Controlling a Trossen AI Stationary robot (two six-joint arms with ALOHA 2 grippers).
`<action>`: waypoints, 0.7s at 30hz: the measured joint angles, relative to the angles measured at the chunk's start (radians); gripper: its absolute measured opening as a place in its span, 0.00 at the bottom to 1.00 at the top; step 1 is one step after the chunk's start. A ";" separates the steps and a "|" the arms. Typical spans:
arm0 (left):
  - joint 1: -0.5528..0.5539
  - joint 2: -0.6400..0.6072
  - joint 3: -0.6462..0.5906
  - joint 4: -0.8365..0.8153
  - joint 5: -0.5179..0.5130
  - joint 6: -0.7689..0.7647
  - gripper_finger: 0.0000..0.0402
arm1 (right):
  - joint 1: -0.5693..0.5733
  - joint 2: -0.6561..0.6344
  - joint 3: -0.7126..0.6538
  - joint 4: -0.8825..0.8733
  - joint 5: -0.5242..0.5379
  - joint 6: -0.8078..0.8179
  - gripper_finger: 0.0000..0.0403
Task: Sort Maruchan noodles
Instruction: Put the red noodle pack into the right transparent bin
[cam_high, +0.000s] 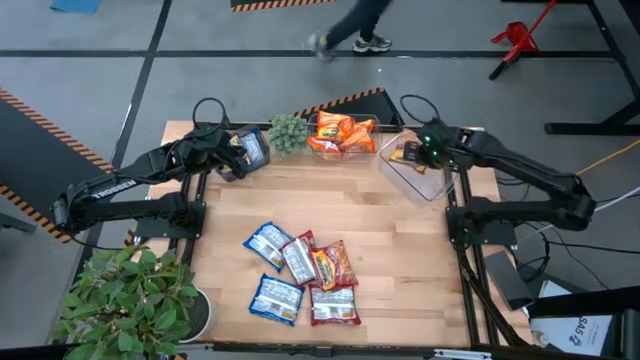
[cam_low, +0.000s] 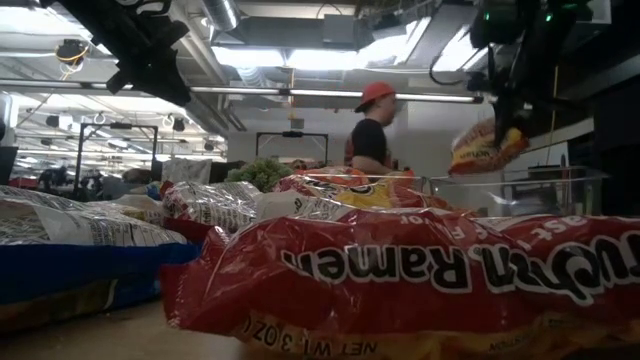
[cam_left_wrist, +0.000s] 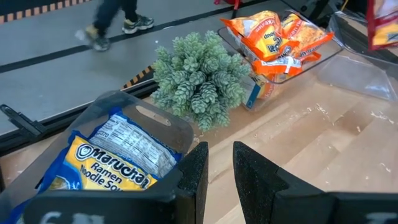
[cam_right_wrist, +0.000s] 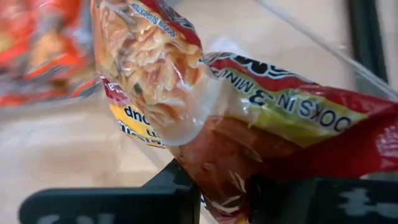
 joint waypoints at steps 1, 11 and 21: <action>0.000 0.000 0.000 0.000 -0.003 0.000 0.17 | -0.015 0.008 -0.008 0.004 0.002 0.013 0.15; 0.000 0.000 0.000 0.000 -0.014 0.000 0.17 | -0.068 0.141 -0.058 0.145 -0.031 0.038 0.18; 0.000 0.000 0.000 -0.001 -0.014 0.001 0.17 | -0.067 0.259 -0.058 0.176 -0.011 0.038 0.36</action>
